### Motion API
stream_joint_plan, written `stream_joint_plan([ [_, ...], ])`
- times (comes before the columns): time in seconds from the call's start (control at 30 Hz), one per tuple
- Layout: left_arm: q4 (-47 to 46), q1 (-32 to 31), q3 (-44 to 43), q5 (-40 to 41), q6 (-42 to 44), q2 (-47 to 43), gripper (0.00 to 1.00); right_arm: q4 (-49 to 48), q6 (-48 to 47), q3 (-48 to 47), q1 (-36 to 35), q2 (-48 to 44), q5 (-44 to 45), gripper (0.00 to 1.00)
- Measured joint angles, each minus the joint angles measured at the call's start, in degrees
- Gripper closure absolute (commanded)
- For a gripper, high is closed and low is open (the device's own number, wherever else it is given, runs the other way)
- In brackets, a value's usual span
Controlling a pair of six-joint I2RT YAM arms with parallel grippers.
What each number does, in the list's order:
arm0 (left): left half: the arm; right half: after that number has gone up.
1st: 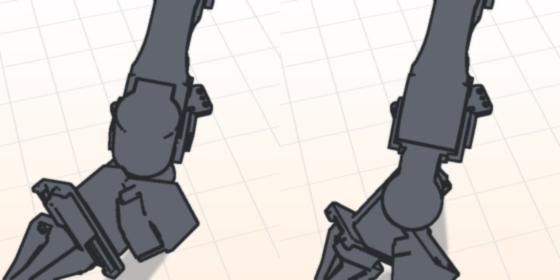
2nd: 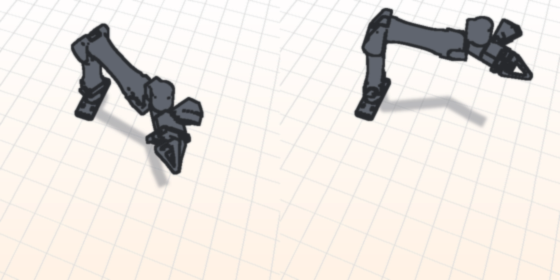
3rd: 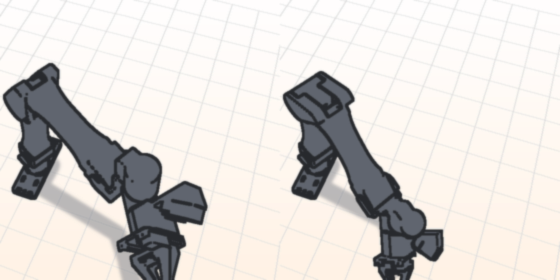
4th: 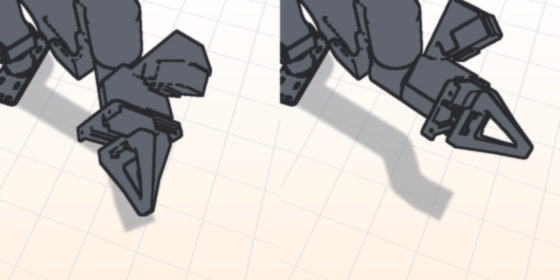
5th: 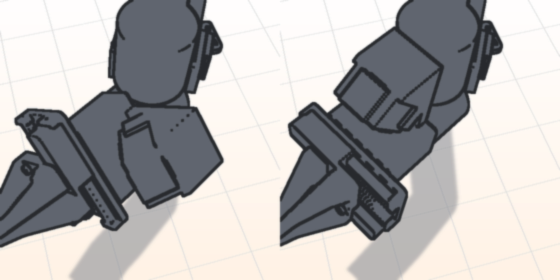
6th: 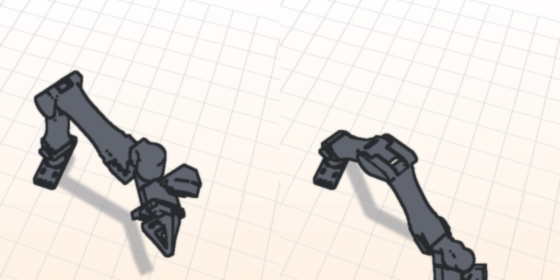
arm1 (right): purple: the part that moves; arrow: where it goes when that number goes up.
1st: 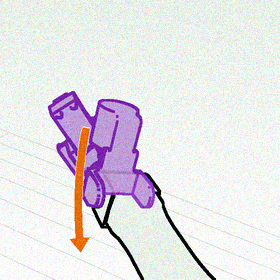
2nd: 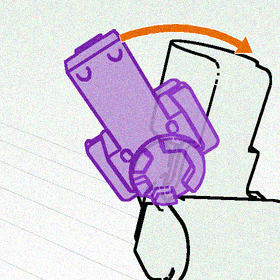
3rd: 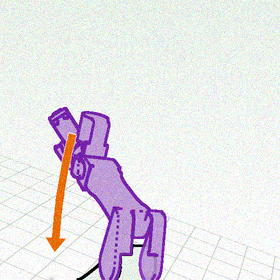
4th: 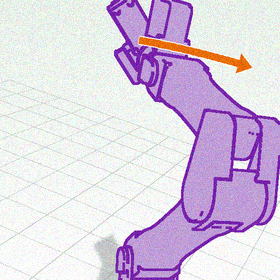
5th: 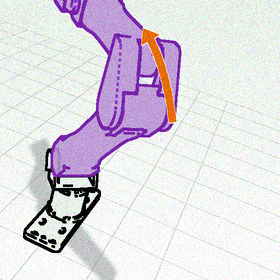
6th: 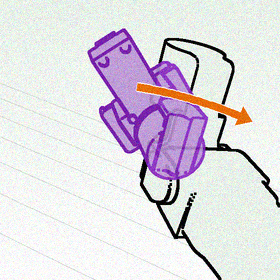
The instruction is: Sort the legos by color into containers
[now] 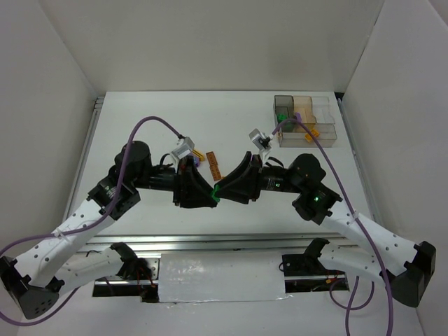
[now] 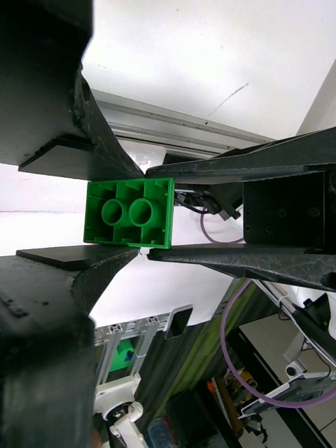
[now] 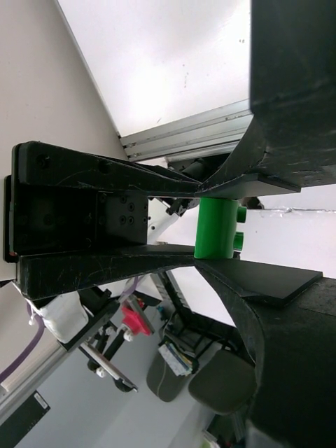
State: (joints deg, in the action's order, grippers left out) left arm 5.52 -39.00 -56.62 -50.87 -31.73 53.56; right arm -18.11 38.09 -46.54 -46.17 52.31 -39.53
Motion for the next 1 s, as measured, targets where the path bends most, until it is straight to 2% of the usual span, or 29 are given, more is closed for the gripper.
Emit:
stream_joint_plan([
  [0.1, 0.37, 0.11, 0.00, 0.20, 0.20, 0.35, 0.04, 0.24, -1.01, 0.28, -0.09, -0.04, 0.68, 1.00],
  [0.13, 0.22, 0.09, -0.07, 0.76, 0.50, 0.61, 0.00, 0.04, -1.53, 0.55, -0.33, 0.00, 1.55, 1.00],
  [0.33, 2.40, -0.04, -0.28, 4.57, 0.50, 1.97, 0.01, 0.81, -4.37, 1.97, -0.22, -0.02, 5.95, 1.00],
  [0.47, 7.37, -0.02, -1.88, 9.88, 1.99, 2.51, 0.01, 2.23, -6.14, 1.97, 3.91, -0.07, 8.83, 1.00],
  [0.6, 14.49, 0.28, -4.07, 23.47, 2.97, 2.69, 0.00, 5.77, -7.67, 1.97, 12.96, 0.22, 13.38, 1.00],
  [0.73, 20.37, 1.05, -5.01, 37.38, 3.02, 3.26, 0.01, 8.41, -9.94, 1.57, 22.75, 3.85, 22.93, 1.00],
  [0.83, 24.74, 1.42, -5.01, 44.00, 3.32, 3.56, 0.01, 11.85, -12.48, -4.61, 27.76, 14.36, 33.42, 1.00],
  [1.0, 28.50, 1.40, -4.00, 51.15, 4.98, 1.73, 0.00, 15.45, -15.67, -25.24, 33.42, 40.41, 48.09, 1.00],
])
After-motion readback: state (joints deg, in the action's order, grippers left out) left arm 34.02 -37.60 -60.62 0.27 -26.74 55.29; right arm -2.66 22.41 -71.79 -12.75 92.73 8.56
